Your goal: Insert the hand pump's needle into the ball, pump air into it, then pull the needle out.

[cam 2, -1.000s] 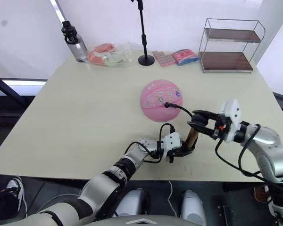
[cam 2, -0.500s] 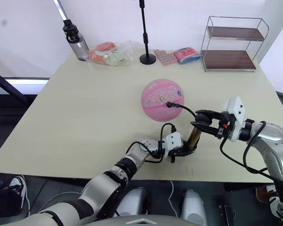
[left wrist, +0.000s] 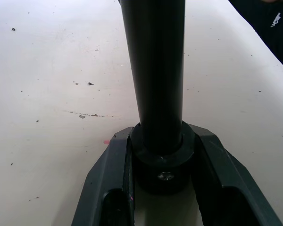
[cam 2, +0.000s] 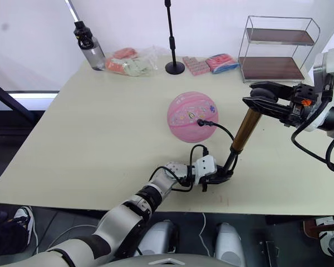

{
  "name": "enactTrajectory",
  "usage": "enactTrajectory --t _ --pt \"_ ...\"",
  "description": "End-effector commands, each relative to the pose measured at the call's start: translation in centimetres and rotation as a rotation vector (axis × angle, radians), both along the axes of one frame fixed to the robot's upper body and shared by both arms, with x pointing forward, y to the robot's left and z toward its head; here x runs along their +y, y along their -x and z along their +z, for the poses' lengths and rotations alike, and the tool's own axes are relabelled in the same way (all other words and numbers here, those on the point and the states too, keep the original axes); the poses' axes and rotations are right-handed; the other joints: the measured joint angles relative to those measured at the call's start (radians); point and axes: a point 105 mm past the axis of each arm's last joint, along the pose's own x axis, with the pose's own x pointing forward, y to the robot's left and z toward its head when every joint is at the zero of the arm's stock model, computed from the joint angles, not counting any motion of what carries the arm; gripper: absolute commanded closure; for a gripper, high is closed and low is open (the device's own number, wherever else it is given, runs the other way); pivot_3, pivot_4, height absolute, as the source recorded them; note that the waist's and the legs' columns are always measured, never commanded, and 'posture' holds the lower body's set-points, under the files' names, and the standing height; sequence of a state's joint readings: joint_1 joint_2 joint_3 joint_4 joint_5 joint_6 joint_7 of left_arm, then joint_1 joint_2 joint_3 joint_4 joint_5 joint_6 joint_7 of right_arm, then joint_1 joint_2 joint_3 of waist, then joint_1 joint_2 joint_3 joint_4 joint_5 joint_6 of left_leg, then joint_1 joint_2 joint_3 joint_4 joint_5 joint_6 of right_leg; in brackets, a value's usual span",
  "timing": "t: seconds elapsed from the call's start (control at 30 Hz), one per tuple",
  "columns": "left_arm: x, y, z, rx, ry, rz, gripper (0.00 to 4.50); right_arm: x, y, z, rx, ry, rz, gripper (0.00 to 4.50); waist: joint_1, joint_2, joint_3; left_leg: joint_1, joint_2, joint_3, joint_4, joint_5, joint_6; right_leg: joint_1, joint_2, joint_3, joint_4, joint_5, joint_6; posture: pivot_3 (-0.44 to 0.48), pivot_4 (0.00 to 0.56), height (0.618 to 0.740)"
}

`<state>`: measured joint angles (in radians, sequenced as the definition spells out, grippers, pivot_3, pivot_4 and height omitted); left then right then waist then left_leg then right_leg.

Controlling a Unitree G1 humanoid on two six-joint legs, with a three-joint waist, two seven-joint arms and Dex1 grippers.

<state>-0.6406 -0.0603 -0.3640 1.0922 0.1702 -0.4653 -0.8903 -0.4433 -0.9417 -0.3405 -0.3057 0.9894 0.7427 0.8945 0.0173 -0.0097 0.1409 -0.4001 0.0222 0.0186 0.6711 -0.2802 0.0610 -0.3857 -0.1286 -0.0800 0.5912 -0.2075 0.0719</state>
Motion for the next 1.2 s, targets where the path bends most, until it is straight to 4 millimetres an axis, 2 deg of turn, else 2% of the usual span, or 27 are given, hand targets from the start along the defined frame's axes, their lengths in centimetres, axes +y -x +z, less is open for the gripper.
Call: enactTrajectory --t 0.03,0.17,0.3,0.4,0.5,0.6,0.73,0.87,0.93,1.03,1.2 --pt "3.9 2.5 -6.2 0.182 -0.213 0.048 3.4 -0.8 1.2 4.1 -0.188 -0.011 -0.038 2.83 0.0 0.001 0.001 0.0 0.0 0.0 0.0 0.0 0.0 0.0 0.0 0.0 0.0 0.0 0.0 0.0 0.15 0.74" --pt "4.0 2.5 -6.2 0.182 -0.213 0.049 3.4 -0.4 1.1 1.1 -0.155 0.071 -0.032 2.84 0.001 0.001 0.0 0.0 0.0 0.0 0.0 0.0 0.0 0.0 0.0 0.0 0.0 0.0 0.0 0.0 0.15 0.74" --pt "4.0 2.5 -6.3 0.184 -0.212 0.052 3.4 0.0 1.1 -1.5 -0.124 0.075 -0.034 2.85 0.0 -0.002 -0.002 0.001 0.0 -0.001 0.0 0.0 0.0 0.001 0.001 -0.001 0.0 -0.002 0.003 0.0 0.15 0.74" --pt "4.1 2.5 -6.3 0.186 -0.212 0.052 3.4 0.2 1.1 -4.9 -0.049 0.083 -0.033 2.85 -0.001 -0.004 -0.003 0.002 0.0 -0.001 0.0 0.0 0.0 0.001 0.001 0.0 0.0 0.0 0.007 0.0 0.15 0.74" --pt "4.0 2.5 -6.3 0.186 -0.213 0.049 3.4 0.6 0.9 -9.2 0.054 0.074 -0.037 2.85 -0.002 -0.008 -0.008 0.002 0.001 -0.001 0.0 0.0 0.0 0.001 0.002 0.0 0.0 0.0 0.007 0.0 0.15 0.74" --pt "4.0 2.5 -6.3 0.184 -0.213 0.047 3.4 0.8 0.7 -11.3 0.092 0.063 -0.047 2.85 -0.003 -0.009 -0.014 0.003 0.002 -0.001 0.0 0.0 0.0 0.002 0.003 -0.001 0.0 -0.001 0.007 0.0 0.15 0.74" --pt "4.0 2.4 -6.2 0.181 -0.213 0.053 3.4 1.2 0.8 -16.5 0.181 0.096 -0.055 2.85 -0.003 -0.015 -0.021 0.004 0.004 -0.003 0.0 0.0 0.0 0.003 0.005 -0.002 0.0 -0.003 0.003 0.0 0.15 0.74" --pt "3.9 2.4 -6.2 0.182 -0.212 0.055 3.4 1.0 0.9 -19.1 0.206 0.137 -0.067 2.85 -0.003 -0.014 -0.022 0.005 0.004 -0.002 0.0 0.0 -0.001 0.003 0.004 -0.002 0.0 -0.003 0.003 0.0 0.15 0.74" --pt "4.0 2.4 -6.3 0.183 -0.211 0.057 3.4 1.0 0.8 -19.6 0.194 0.157 -0.067 2.85 -0.003 -0.014 -0.024 0.005 0.004 -0.002 0.0 0.0 -0.001 0.003 0.004 -0.002 0.0 -0.003 0.003 0.0 0.15 0.74" --pt "4.1 2.5 -6.3 0.186 -0.212 0.058 3.4 1.3 0.3 -18.1 0.13 0.136 -0.064 2.85 -0.003 -0.015 -0.024 0.005 0.004 -0.002 0.0 0.0 -0.001 0.004 0.005 -0.002 0.0 -0.002 0.003 0.0 0.15 0.74" --pt "4.1 2.6 -6.4 0.182 -0.219 0.045 3.4 1.5 0.1 -13.0 -0.016 0.121 -0.018 2.85 -0.003 -0.013 -0.024 0.005 0.004 -0.002 0.0 0.0 -0.001 0.004 0.004 -0.002 0.0 -0.002 0.003 0.0 0.15 0.74"
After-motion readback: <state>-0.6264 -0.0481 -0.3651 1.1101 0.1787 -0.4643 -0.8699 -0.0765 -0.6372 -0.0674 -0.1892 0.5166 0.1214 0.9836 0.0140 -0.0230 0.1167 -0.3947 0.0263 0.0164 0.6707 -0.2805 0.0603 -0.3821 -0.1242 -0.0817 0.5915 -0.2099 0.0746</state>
